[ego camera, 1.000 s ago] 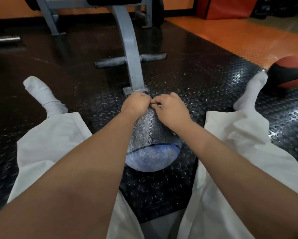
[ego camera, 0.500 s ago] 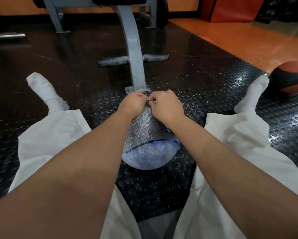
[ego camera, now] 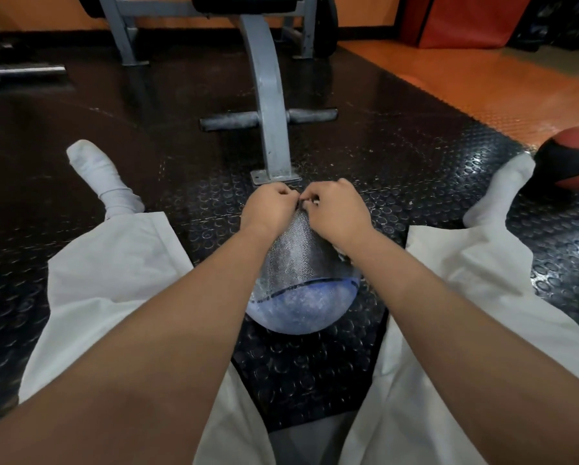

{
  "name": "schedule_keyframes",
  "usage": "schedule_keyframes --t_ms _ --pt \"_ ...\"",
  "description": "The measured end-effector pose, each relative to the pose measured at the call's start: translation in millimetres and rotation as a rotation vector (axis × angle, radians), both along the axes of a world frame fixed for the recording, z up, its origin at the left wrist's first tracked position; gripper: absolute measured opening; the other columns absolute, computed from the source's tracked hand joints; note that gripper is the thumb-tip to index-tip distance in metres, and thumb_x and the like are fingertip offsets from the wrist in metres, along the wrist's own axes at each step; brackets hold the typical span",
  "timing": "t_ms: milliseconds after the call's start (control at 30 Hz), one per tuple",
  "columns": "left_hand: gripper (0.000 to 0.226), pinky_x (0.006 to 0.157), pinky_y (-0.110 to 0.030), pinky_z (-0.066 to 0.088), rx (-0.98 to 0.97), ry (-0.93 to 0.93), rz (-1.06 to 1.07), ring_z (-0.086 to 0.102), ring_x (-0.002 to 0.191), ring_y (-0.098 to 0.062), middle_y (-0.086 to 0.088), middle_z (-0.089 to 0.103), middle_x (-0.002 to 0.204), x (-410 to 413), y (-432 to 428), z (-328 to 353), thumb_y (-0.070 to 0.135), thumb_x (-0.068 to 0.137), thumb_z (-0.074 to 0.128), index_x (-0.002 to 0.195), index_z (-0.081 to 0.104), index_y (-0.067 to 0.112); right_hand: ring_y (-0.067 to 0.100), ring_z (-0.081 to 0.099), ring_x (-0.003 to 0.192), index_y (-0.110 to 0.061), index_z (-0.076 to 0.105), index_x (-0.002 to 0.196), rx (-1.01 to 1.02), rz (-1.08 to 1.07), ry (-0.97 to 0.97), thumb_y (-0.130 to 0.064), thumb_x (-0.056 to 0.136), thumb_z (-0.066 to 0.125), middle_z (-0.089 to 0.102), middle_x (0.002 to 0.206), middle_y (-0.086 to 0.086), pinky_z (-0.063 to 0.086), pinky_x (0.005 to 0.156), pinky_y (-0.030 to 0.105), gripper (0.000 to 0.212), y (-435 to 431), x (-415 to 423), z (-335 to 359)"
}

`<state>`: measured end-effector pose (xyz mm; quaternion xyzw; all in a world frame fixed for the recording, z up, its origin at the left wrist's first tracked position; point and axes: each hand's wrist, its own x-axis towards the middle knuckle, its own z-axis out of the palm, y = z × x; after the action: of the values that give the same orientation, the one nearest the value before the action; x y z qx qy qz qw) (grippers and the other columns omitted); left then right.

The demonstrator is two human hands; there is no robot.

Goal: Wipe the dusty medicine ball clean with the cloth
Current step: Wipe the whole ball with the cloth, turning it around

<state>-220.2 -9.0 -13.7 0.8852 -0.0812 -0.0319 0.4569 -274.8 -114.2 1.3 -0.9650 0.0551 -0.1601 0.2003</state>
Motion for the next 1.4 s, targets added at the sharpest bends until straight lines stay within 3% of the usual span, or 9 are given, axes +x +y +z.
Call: schedule_keyframes --t_ms 133,300,533,633,767,900,1133,1233,1400 --pt "0.018 0.063 -0.027 0.037 0.022 0.002 0.048 0.056 0.072 -0.021 0.001 0.060 0.067 2.1 -0.6 4.1 0.024 0.085 0.057 0.070 0.066 0.017 0.028 0.049 0.104 -0.018 0.070 0.105 -0.009 0.002 -0.085 -0.018 0.093 0.056 0.069 0.105 0.003 0.044 0.088 0.038 0.019 6.5 -13.7 -8.2" --pt "0.029 0.064 -0.028 0.035 0.054 -0.012 0.039 0.051 0.066 -0.020 0.004 0.053 0.060 5.0 0.9 3.4 0.026 0.088 0.055 0.060 0.053 0.019 0.018 0.044 0.083 -0.014 0.074 0.095 0.013 0.145 -0.252 -0.010 0.087 0.065 0.072 0.095 0.000 0.045 0.072 0.035 0.013 2.1 -53.1 -23.4" --pt "0.023 0.069 -0.030 0.038 0.066 -0.076 -0.008 0.057 0.084 -0.017 0.007 0.064 0.088 -7.2 7.6 -6.1 0.029 0.094 0.047 0.087 0.068 0.026 0.026 0.052 0.108 -0.022 0.071 0.103 0.025 0.076 0.006 -0.021 0.091 0.059 0.070 0.105 0.002 0.045 0.093 0.038 0.017 -5.5 5.5 -1.0" --pt "0.021 0.068 -0.030 0.040 0.051 -0.067 0.049 0.059 0.084 -0.020 0.003 0.067 0.090 -5.2 11.3 -6.0 0.028 0.092 0.048 0.083 0.067 0.026 0.026 0.057 0.108 -0.023 0.071 0.100 0.047 0.092 0.042 -0.023 0.090 0.059 0.071 0.103 0.001 0.041 0.099 0.038 0.016 -2.5 14.9 -1.0" --pt "0.020 0.071 -0.029 0.044 0.048 -0.034 0.049 0.062 0.086 -0.022 0.002 0.068 0.085 1.7 9.2 -1.8 0.026 0.089 0.051 0.077 0.067 0.023 0.029 0.054 0.095 -0.017 0.072 0.099 -0.024 0.080 -0.159 -0.017 0.090 0.060 0.071 0.100 0.001 0.044 0.087 0.039 0.015 6.2 -18.3 -17.3" --pt "0.019 0.069 -0.028 0.040 0.047 -0.020 0.007 0.060 0.083 -0.022 0.005 0.064 0.077 1.3 5.5 -1.4 0.030 0.092 0.052 0.082 0.067 0.024 0.021 0.049 0.079 -0.012 0.074 0.091 0.015 0.131 -0.312 -0.010 0.085 0.066 0.072 0.091 0.000 0.038 0.076 0.024 0.010 3.5 -54.6 -28.7" --pt "0.021 0.067 -0.029 0.038 0.058 -0.058 0.041 0.059 0.081 -0.018 0.009 0.063 0.078 -8.4 4.3 -4.3 0.031 0.091 0.052 0.075 0.063 0.028 0.025 0.050 0.110 -0.023 0.071 0.106 0.056 0.020 -0.004 -0.023 0.093 0.057 0.069 0.108 0.002 0.046 0.090 0.035 0.019 -4.6 -6.2 -1.2" --pt "0.020 0.067 -0.028 0.037 0.062 -0.046 0.080 0.058 0.081 -0.018 0.009 0.062 0.076 -7.2 7.0 -2.2 0.030 0.091 0.051 0.077 0.064 0.026 0.026 0.052 0.110 -0.024 0.071 0.106 0.069 0.004 0.029 -0.024 0.093 0.056 0.070 0.107 0.004 0.046 0.093 0.036 0.019 1.6 7.4 1.8" --pt "0.021 0.068 -0.028 0.037 0.069 -0.019 0.082 0.054 0.079 -0.022 0.002 0.062 0.078 0.1 7.7 -0.9 0.027 0.088 0.052 0.069 0.059 0.022 0.029 0.052 0.085 -0.016 0.073 0.104 -0.054 0.091 -0.275 -0.014 0.091 0.058 0.071 0.100 0.002 0.044 0.081 0.036 0.020 10.7 -42.2 -26.8"
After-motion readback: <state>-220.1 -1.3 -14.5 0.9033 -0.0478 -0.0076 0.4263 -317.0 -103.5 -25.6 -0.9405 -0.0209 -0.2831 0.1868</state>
